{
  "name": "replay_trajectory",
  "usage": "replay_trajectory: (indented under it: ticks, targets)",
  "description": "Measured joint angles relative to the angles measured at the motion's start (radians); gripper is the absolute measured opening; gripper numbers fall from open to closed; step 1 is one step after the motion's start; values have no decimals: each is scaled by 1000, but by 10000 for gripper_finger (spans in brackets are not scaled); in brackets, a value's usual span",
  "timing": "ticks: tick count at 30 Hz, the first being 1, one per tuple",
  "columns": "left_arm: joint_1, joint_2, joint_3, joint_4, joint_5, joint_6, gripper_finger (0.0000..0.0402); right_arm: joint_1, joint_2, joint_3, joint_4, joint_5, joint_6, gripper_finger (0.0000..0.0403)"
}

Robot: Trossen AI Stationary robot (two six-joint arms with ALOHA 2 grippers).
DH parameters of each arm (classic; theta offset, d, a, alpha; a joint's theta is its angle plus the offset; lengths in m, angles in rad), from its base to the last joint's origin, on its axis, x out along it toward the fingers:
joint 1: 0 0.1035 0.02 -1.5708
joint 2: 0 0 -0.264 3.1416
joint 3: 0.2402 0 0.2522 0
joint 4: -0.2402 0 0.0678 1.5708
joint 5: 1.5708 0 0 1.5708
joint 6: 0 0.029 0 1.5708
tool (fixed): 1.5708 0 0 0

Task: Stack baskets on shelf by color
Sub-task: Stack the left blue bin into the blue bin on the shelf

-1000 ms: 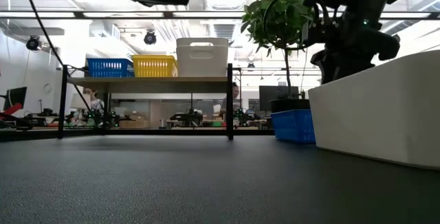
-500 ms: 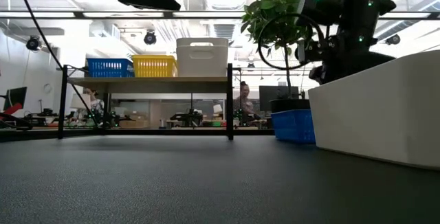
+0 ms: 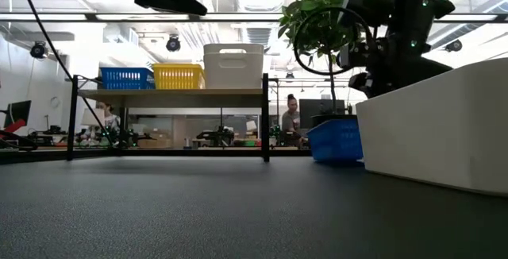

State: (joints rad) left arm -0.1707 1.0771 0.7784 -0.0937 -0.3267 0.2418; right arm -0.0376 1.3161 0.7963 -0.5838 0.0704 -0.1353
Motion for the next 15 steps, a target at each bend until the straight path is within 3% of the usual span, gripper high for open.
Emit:
replay_trajectory:
  ticks: [8,15]
  targets:
    - [0,1,0,9,0,0,0,0,0,8,179,-55,-58,9]
    - [0,34,0,37,1,-2,0,45,132,150,215,-78,-92,9]
